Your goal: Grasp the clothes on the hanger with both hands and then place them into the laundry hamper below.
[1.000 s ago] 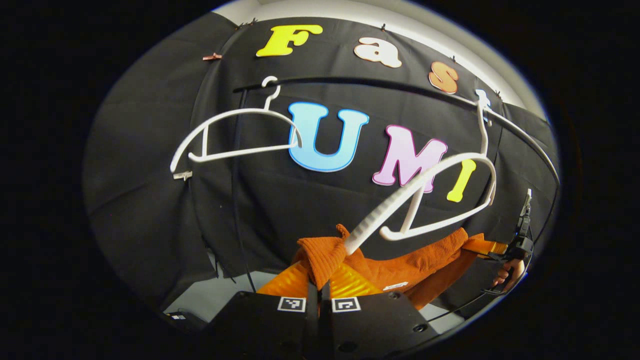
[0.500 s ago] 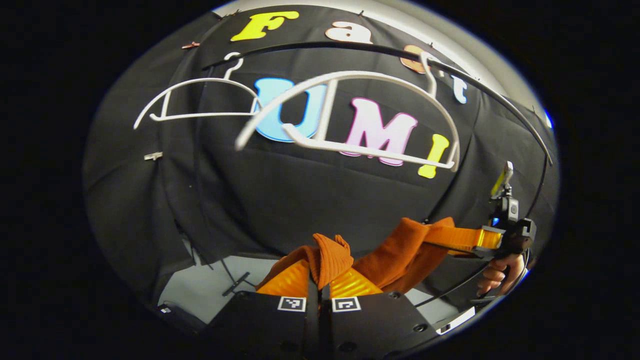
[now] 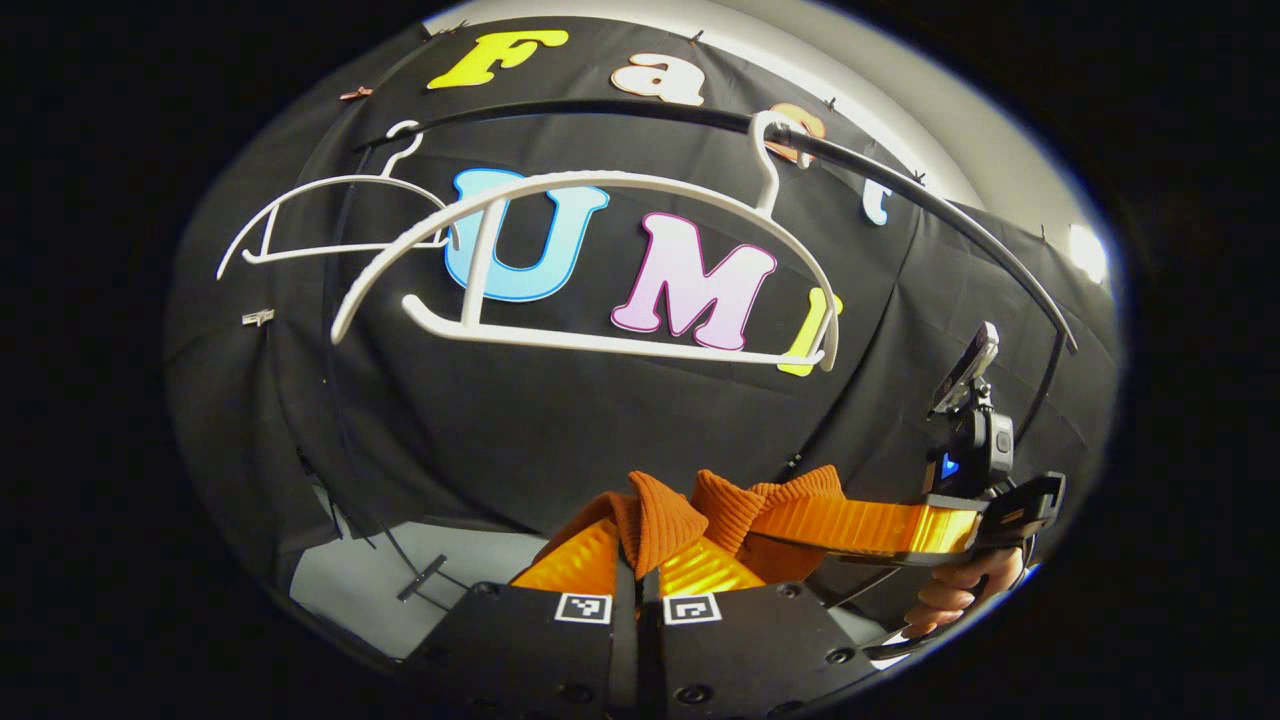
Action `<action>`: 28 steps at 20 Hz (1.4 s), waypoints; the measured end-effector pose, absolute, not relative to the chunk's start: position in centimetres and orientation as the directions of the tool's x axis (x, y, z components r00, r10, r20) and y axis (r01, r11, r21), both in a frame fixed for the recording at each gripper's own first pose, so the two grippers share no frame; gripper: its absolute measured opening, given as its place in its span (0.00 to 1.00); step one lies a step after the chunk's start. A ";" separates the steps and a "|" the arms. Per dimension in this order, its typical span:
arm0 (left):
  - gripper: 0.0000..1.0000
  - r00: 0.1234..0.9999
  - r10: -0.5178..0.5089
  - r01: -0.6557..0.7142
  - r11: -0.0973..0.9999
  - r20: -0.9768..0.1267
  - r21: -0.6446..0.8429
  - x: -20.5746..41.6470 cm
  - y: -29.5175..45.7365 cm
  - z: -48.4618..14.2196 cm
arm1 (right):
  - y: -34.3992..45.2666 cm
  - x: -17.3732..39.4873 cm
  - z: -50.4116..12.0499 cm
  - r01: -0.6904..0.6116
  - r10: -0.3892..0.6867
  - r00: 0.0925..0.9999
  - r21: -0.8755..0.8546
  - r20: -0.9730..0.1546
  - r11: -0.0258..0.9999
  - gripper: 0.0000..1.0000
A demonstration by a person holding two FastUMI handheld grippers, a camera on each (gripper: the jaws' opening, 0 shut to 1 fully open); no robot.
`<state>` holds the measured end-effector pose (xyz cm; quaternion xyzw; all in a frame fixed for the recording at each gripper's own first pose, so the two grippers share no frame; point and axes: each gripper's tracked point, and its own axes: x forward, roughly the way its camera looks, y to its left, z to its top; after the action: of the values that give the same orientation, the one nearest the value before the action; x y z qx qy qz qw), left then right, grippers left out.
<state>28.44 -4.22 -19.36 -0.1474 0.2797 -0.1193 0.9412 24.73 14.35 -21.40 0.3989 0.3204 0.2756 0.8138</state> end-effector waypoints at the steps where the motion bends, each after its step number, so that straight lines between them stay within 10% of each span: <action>1: 0.05 0.810 -0.312 0.145 0.927 -0.497 -0.346 28.4 -4.4 -20.0 | 14.3 24.7 -21.9 -0.195 0.701 0.639 0.816 -0.315 0.544 0.06; 18: 0.05 0.497 -0.276 0.007 0.949 -0.823 -0.314 24.2 -4.2 -44.0 | 10.0 17.8 -46.4 -0.071 0.428 0.347 0.431 -0.835 0.900 0.06; 25: 0.07 0.344 -0.254 -0.003 0.962 -0.904 -0.272 22.4 -4.9 -47.7 | 11.7 15.6 -48.4 -0.096 0.409 0.248 0.398 -0.878 0.912 0.00; 28: 0.60 0.337 -0.265 0.026 0.962 -0.903 -0.273 22.6 -5.9 -48.2 | 10.9 17.1 -49.8 -0.098 0.345 0.264 0.331 -0.901 0.939 0.60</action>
<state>22.61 -5.94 -48.20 -0.1053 0.5685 -0.0896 0.8110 17.07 10.86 -49.75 0.1044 0.5902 0.1407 0.7880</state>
